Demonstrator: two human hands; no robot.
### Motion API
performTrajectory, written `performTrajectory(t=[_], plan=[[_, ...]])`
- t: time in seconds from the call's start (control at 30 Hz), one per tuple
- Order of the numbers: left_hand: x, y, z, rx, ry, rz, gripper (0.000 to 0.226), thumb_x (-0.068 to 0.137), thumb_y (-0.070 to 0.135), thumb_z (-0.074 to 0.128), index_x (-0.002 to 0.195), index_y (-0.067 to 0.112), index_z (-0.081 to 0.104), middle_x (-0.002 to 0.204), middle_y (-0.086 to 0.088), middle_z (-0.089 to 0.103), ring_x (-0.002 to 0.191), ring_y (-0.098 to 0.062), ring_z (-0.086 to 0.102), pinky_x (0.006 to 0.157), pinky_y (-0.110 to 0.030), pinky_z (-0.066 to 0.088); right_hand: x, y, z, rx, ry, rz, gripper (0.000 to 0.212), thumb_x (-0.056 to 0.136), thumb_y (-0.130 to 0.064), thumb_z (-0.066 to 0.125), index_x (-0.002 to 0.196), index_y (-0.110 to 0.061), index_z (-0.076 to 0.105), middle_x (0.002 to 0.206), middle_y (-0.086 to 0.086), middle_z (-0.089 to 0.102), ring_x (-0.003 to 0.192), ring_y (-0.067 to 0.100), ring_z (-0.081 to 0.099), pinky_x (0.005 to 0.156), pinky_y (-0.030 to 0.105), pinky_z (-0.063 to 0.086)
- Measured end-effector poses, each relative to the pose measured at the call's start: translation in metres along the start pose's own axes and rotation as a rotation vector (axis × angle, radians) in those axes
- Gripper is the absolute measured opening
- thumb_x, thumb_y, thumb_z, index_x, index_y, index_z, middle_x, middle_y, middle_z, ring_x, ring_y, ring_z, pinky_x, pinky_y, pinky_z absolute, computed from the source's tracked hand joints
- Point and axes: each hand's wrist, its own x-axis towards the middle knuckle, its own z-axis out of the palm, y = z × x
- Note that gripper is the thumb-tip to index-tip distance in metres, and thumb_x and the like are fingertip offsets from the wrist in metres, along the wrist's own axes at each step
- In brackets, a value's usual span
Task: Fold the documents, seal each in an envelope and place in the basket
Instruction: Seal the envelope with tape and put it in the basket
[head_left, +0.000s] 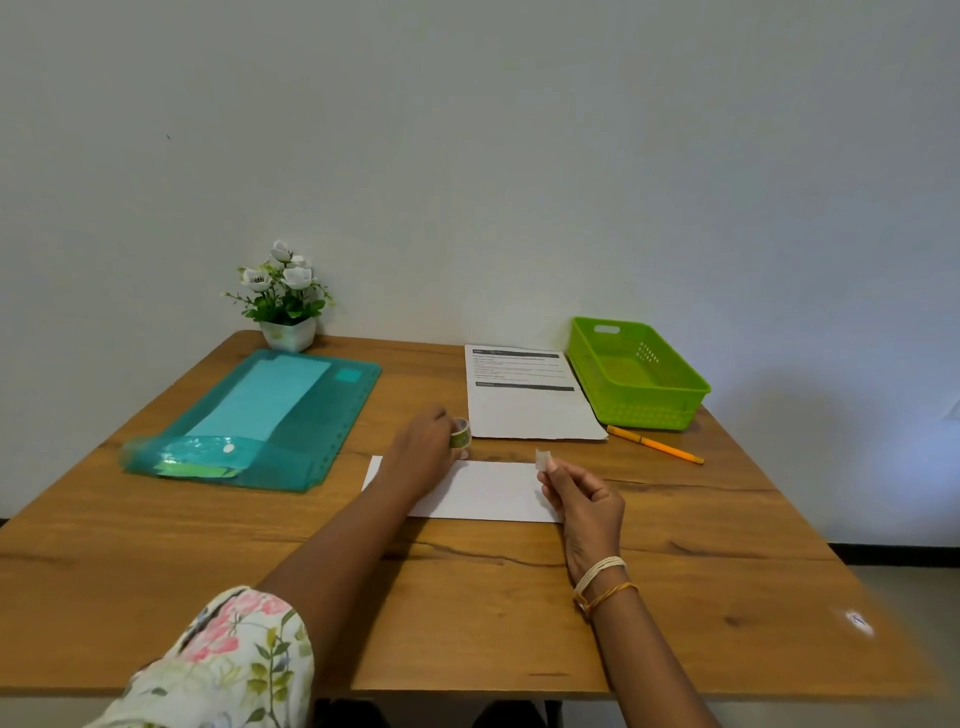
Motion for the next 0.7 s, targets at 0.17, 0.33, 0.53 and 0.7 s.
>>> performTrajectory(t=[0.17, 0.33, 0.53, 0.7], plan=[[0.019, -0.014, -0.009, 0.302, -0.146, 0.097, 0.019, 0.094, 0.028, 0.058, 0.109, 0.02, 0.065, 0.105, -0.002, 0.055, 0.088, -0.014, 0.054, 0.074, -0.025, 0.045, 0.0, 0.0, 0.001, -0.044, -0.012, -0.031, 0.011, 0.081, -0.006, 0.071, 0.083, -0.017, 0.075, 0.08, 0.006, 0.074, 0.078, 0.017, 0.068, 0.063, 0.019, 0.054], [0.014, -0.005, -0.008, 0.263, -0.027, 0.068, 0.029, 0.091, 0.042, 0.055, 0.104, 0.02, 0.068, 0.117, -0.004, 0.054, 0.106, -0.02, 0.051, 0.098, -0.038, 0.04, -0.001, -0.001, 0.003, -0.124, -0.017, -0.081, 0.009, 0.078, -0.017, 0.077, 0.085, -0.02, 0.077, 0.078, 0.001, 0.075, 0.073, 0.016, 0.066, 0.063, 0.024, 0.055], [-0.03, 0.032, 0.009, -0.24, -0.016, 0.056, 0.019, 0.089, 0.036, 0.06, 0.103, 0.023, 0.065, 0.116, 0.007, 0.053, 0.097, -0.009, 0.054, 0.077, -0.021, 0.047, -0.005, 0.002, 0.004, -0.339, -0.047, -0.286, 0.017, 0.082, -0.015, 0.074, 0.099, -0.018, 0.076, 0.079, -0.006, 0.075, 0.071, 0.007, 0.067, 0.064, 0.026, 0.056], [-0.038, 0.031, 0.019, -0.255, -0.06, 0.064, 0.027, 0.089, 0.043, 0.06, 0.109, 0.026, 0.065, 0.118, 0.009, 0.054, 0.1, -0.009, 0.054, 0.079, -0.022, 0.045, 0.01, -0.002, -0.013, -0.646, -0.099, -0.454, 0.018, 0.079, -0.013, 0.076, 0.096, -0.015, 0.076, 0.092, -0.006, 0.074, 0.086, 0.002, 0.068, 0.076, 0.015, 0.054]])
